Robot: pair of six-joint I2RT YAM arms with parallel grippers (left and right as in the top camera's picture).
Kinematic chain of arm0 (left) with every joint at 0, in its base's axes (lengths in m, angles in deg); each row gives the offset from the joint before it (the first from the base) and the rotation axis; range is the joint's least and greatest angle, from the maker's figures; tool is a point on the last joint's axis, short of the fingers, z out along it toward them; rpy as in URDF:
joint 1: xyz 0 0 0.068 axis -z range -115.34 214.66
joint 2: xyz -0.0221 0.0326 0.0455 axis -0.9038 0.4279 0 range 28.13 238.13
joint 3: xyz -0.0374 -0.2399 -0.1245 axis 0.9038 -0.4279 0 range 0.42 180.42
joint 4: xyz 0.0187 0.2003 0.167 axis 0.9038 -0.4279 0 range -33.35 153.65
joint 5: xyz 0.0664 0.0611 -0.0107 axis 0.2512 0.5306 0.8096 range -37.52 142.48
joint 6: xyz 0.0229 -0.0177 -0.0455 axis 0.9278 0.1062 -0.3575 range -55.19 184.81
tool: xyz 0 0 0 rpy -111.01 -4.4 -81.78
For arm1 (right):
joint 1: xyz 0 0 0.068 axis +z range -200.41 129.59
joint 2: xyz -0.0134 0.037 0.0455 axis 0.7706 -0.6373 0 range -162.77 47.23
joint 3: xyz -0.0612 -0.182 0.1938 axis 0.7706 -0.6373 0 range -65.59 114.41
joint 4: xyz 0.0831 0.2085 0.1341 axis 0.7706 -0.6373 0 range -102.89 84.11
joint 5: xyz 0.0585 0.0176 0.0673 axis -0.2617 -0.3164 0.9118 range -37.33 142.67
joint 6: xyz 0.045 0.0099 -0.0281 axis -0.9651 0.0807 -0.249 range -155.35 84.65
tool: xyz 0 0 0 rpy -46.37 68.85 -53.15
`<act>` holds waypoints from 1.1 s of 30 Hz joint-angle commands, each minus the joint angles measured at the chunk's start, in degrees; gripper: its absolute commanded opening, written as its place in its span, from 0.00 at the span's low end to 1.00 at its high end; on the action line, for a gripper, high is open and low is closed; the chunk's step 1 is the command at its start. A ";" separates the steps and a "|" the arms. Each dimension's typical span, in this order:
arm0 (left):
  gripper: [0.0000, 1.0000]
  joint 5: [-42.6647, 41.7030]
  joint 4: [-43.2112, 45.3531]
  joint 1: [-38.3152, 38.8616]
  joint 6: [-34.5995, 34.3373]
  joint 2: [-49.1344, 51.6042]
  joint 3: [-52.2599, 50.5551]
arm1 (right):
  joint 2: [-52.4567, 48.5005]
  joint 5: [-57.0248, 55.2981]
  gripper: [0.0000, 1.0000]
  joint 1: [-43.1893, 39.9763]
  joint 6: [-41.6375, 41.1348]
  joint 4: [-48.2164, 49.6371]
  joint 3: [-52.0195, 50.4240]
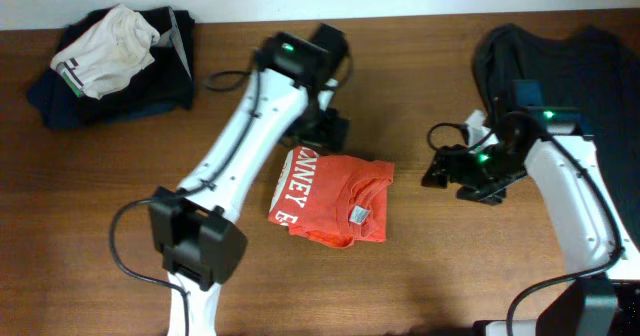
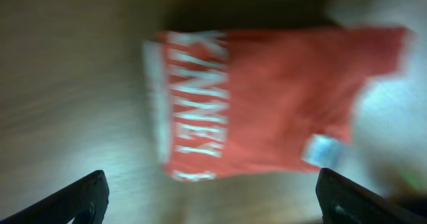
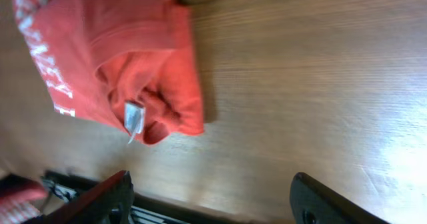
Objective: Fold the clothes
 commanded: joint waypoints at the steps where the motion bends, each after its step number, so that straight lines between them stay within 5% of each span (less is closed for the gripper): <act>1: 0.99 2.80 1.14 -5.95 0.48 -0.50 -3.72 | 0.85 2.54 0.76 9.03 -0.63 4.11 -2.51; 3: 0.90 2.60 1.68 -7.41 0.48 -0.50 -7.87 | 0.79 2.36 0.30 14.88 -6.36 10.95 -5.51; 4: 0.90 2.58 2.16 -7.50 0.48 -0.48 -9.94 | 0.57 1.25 0.25 17.18 -8.59 13.68 -7.06; 12: 0.90 -1.31 15.98 -7.45 0.48 -0.48 -26.64 | -7.98 -0.35 0.39 25.53 -17.97 34.56 -14.69; 18: 0.90 -1.25 16.98 -7.45 0.52 -0.48 -29.79 | -15.72 -10.84 0.26 22.80 -20.72 31.32 -14.23; 20: 0.90 -1.25 17.55 -7.45 0.52 -0.48 -29.79 | -14.69 -10.86 0.31 20.15 -17.27 24.85 -11.02; 24: 0.91 -1.25 18.21 -7.45 0.52 -0.48 -29.79 | -13.22 -19.19 0.68 16.13 -14.40 6.82 0.85; 26: 0.99 -1.27 18.23 -7.45 0.55 -0.48 -29.79 | -13.22 -27.43 0.96 14.40 -14.43 -0.50 6.80; 33: 0.99 -1.31 18.75 -9.40 4.81 -0.48 -29.86 | -13.22 -28.11 0.99 2.73 -14.43 3.17 8.22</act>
